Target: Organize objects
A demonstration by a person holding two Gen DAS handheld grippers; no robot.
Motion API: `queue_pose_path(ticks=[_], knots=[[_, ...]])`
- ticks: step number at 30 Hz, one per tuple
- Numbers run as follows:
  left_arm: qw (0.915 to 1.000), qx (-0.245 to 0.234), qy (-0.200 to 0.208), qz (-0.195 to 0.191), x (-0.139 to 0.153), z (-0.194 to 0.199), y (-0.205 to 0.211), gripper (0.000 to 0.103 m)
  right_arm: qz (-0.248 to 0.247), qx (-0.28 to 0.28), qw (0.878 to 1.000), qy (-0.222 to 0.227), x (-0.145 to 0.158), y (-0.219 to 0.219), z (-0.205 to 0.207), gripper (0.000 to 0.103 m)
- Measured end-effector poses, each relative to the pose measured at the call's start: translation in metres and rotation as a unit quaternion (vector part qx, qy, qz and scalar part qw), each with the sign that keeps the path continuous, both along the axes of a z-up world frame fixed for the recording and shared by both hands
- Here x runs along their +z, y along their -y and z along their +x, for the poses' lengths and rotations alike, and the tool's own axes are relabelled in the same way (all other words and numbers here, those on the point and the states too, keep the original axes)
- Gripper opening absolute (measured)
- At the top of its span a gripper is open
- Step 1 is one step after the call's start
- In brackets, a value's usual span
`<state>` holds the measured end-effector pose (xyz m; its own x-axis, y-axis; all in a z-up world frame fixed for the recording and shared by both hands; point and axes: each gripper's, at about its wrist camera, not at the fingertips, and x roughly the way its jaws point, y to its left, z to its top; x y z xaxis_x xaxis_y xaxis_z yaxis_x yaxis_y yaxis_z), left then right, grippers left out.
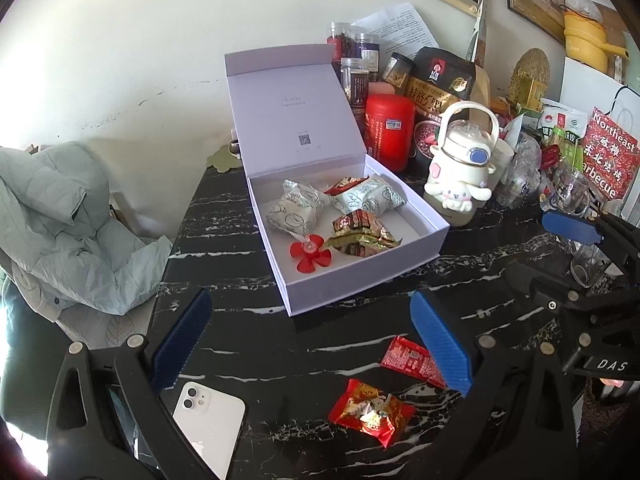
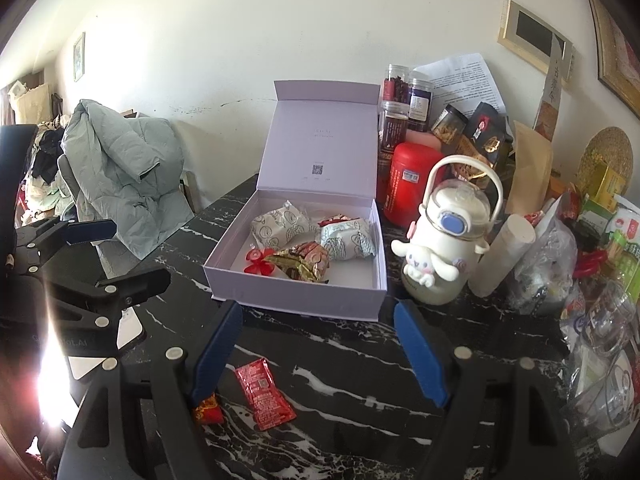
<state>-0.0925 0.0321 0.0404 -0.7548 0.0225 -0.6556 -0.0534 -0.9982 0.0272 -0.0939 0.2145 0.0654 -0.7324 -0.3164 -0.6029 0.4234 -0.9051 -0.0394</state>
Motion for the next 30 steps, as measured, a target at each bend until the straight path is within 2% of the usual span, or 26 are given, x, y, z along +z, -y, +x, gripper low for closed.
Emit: queue_pose_path(ticks=[15, 24, 26, 30], knots=[[0.9984, -0.003, 0.056, 0.004, -0.052, 0.014, -0.003, 0.1, -0.002, 0.017, 0.998, 0.065, -0.061, 0.001, 0.011, 0.08], [0.9957, -0.016, 0.091, 0.001, -0.082, 0.016, -0.01, 0.1, 0.013, 0.04, 0.994, 0.099, -0.092, 0.003, 0.01, 0.08], [0.9953, -0.006, 0.096, 0.0, -0.088, 0.016, -0.009, 0.1, 0.016, 0.048, 0.993, 0.106, -0.098, 0.004, 0.011, 0.08], [0.9944, -0.014, 0.104, 0.011, -0.097, 0.019, -0.01, 0.1, 0.018, 0.057, 0.99, 0.125, -0.113, 0.004, 0.008, 0.08]])
